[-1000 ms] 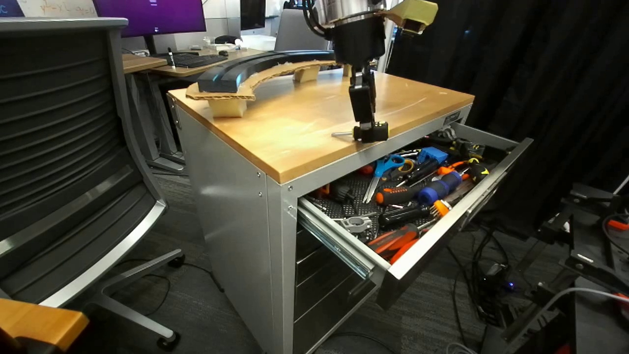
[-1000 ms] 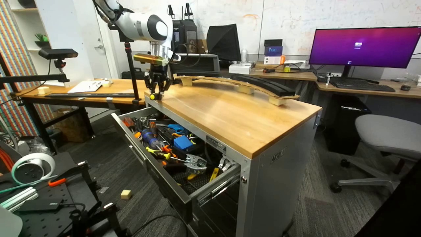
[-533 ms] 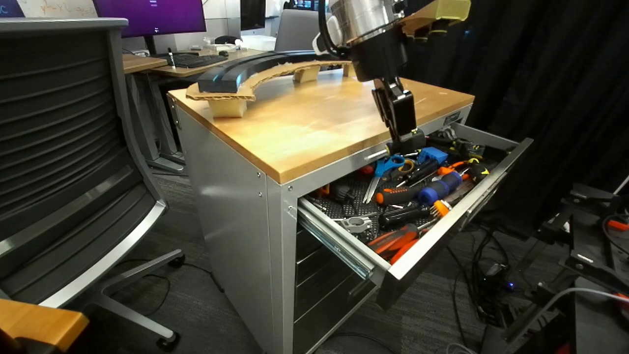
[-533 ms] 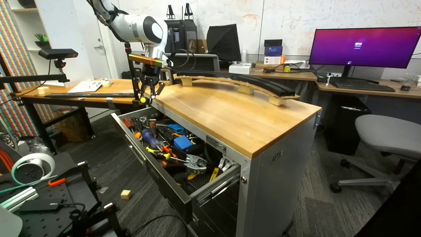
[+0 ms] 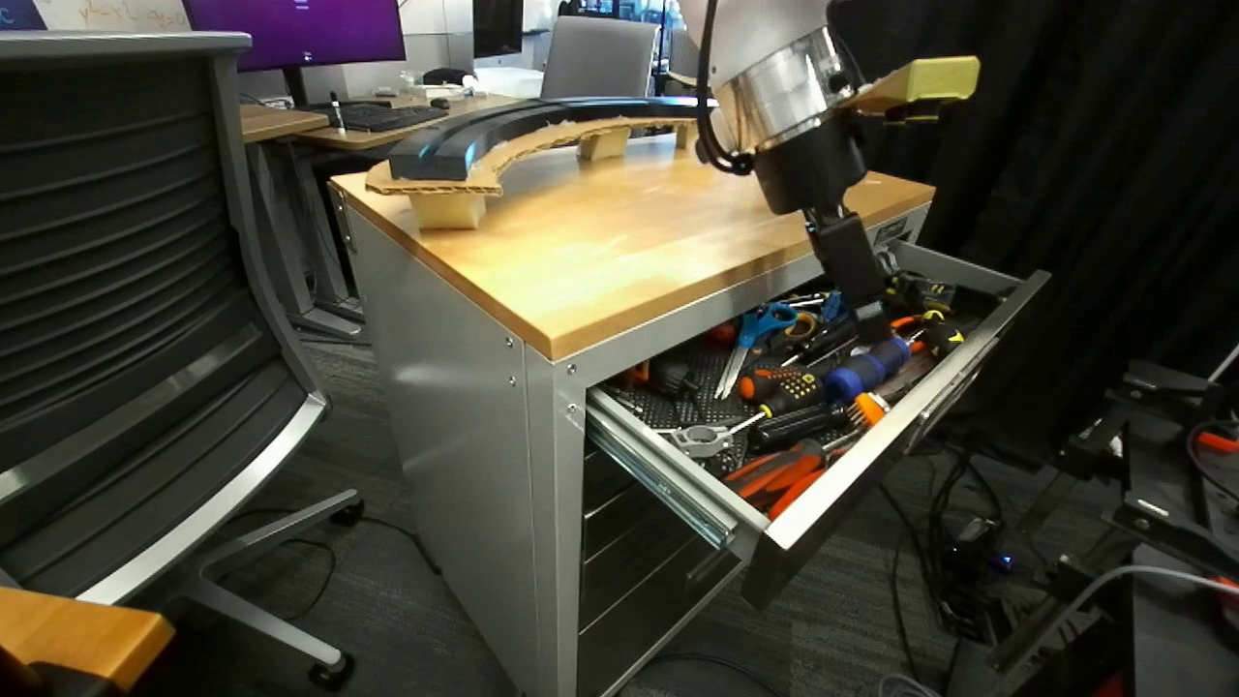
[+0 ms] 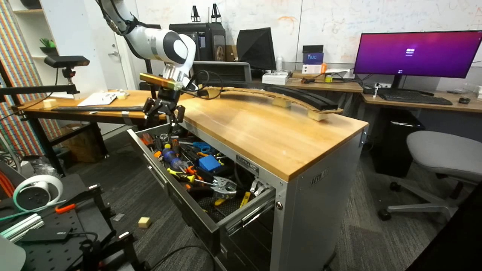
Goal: Put the screwdriver in the open drawer then close the drawer
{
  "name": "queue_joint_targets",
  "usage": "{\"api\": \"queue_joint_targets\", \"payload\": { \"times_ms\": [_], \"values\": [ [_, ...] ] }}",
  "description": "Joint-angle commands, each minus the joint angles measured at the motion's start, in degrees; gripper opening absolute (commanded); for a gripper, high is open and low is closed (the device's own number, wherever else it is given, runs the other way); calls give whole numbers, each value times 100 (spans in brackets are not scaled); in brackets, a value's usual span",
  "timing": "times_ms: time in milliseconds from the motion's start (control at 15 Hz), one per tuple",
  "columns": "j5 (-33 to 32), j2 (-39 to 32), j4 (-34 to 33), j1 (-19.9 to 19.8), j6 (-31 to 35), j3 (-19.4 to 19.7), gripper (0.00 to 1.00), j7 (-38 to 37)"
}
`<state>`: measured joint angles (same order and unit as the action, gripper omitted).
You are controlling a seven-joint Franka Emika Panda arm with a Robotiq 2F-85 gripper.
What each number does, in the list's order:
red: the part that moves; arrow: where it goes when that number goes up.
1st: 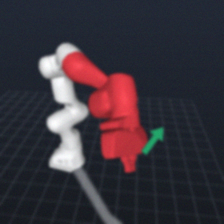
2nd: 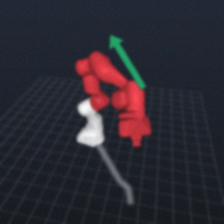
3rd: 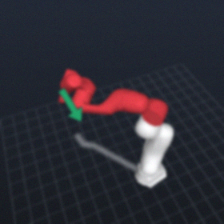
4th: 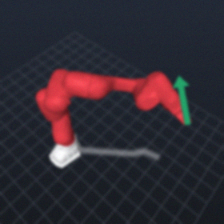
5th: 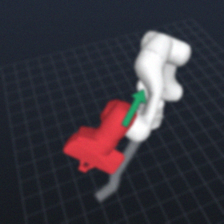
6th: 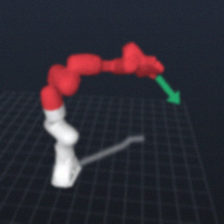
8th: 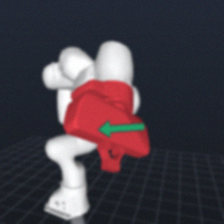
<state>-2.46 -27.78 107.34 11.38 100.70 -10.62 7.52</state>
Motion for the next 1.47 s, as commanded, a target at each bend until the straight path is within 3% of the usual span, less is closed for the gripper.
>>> {"api": "queue_joint_targets", "payload": {
  "times_ms": [0,200,267,333,667,933,1067,1400],
  "values": [
    [597,568,1235,-179,520,99,100,-642],
    [1104,685,1711,-326,784,198,100,-997],
    [1306,712,1825,-368,854,220,75,-1093],
    [1478,730,1924,-394,964,253,75,-1212],
    [1931,292,1799,-365,1742,483,35,-2031],
    [1232,-65,1197,-6,1953,625,6,-2826],
    [779,-209,810,183,1886,672,0,-3151],
    [-540,-626,108,675,1981,911,3,-3831]
  ]
}}
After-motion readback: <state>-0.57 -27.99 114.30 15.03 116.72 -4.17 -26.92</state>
